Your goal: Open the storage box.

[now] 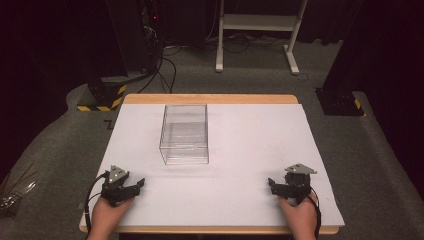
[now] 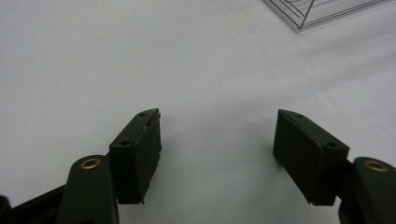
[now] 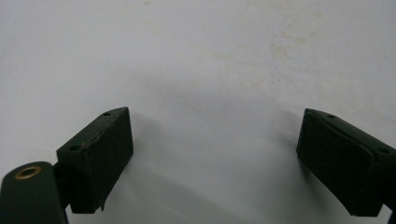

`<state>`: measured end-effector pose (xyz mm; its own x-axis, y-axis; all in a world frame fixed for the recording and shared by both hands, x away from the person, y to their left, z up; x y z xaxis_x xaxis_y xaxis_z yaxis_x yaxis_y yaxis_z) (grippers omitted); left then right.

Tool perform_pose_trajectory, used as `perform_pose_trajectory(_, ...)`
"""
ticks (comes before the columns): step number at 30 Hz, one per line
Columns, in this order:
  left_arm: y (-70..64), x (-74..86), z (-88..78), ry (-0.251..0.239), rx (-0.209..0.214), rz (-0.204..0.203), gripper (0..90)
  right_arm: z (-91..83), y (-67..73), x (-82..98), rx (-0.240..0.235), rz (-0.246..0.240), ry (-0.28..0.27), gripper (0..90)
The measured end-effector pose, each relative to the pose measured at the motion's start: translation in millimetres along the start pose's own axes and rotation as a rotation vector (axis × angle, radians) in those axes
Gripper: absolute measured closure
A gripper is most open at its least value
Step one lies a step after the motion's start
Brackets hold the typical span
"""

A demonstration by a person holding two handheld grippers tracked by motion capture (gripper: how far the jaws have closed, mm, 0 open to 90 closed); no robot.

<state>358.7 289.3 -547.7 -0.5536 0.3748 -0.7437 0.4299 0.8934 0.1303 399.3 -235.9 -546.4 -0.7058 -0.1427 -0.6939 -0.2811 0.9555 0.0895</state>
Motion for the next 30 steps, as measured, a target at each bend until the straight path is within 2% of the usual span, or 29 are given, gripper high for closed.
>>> perform_pose_trajectory(25,0.7,-0.3,0.0,0.001,0.0,-0.003,32.7,0.0,-0.2,0.2,-0.003,0.002,-0.003,10.8)
perform_pose_trajectory(29,1.7,-1.0,-1.3,0.003,-0.001,0.006,38.2,0.0,-0.2,0.2,-0.003,0.003,-0.003,10.8)
perform_pose_trajectory(30,2.0,-1.3,-1.6,0.01,-0.007,0.001,36.7,-0.1,-0.1,0.2,-0.003,0.003,-0.003,10.8)
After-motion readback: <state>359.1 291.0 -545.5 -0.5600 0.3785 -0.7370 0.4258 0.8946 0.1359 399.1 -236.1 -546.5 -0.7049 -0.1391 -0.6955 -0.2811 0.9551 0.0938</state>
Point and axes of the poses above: each handheld gripper's, and its own axes: z roughly forward along the jaws, x roughly out of its underside, y roughly to its left, the point moved 6 cm from there along z, roughly forward along the jaws, and after that the axes turned 9 degrees about z, right-handed, at the moved point
